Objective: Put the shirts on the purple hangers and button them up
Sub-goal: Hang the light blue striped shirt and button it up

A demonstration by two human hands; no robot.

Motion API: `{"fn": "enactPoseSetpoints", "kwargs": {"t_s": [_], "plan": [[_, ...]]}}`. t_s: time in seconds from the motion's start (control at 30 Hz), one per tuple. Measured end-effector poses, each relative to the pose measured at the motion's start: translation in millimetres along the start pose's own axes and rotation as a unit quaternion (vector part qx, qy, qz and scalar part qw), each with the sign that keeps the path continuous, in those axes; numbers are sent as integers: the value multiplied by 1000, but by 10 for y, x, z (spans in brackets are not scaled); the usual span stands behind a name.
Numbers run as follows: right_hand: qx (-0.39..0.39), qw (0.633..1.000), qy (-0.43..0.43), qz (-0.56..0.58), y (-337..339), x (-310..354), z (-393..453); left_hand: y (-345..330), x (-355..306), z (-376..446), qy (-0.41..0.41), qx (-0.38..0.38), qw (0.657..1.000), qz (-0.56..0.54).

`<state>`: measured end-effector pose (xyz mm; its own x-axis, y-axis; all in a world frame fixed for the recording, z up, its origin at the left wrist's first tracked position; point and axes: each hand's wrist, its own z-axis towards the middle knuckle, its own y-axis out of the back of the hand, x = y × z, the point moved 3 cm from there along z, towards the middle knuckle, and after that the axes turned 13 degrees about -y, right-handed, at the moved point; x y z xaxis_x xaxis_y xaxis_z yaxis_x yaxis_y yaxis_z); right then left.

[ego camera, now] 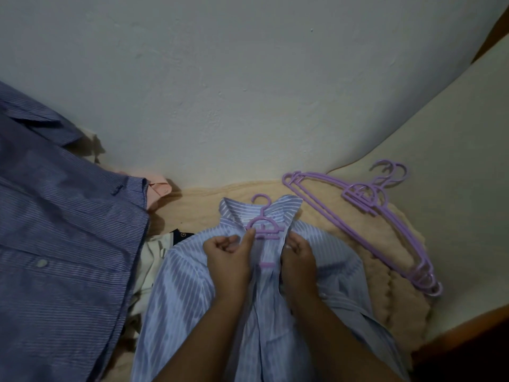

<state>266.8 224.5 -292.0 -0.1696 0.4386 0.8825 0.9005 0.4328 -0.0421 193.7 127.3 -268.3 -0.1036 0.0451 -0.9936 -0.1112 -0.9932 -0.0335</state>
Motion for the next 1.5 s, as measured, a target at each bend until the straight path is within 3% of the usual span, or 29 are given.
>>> {"fn": "enactPoseSetpoints", "kwargs": {"t_s": [0.17,0.3,0.43,0.83,1.07,1.3,1.5], "plan": [[18,999,37,28,-111,168,213,-195,124,244,34,-14,999,-3],[90,995,10,-44,-194,5,267,-136,480,240,138,-46,988,-55],[121,986,-5,-112,-224,-113,343,-119,646,216,176,-10,975,-132],[48,987,-3,-155,-313,58,449,-120,633,165,206,70,962,-167],[-2,988,-31,-153,-356,107,531,-139,624,154,243,43,958,-149],[10,996,-45,-81,-391,108,492,-232,525,149,170,82,979,-72],[8,993,-37,-111,-299,158,416,-231,475,137,101,132,986,-8]]}}
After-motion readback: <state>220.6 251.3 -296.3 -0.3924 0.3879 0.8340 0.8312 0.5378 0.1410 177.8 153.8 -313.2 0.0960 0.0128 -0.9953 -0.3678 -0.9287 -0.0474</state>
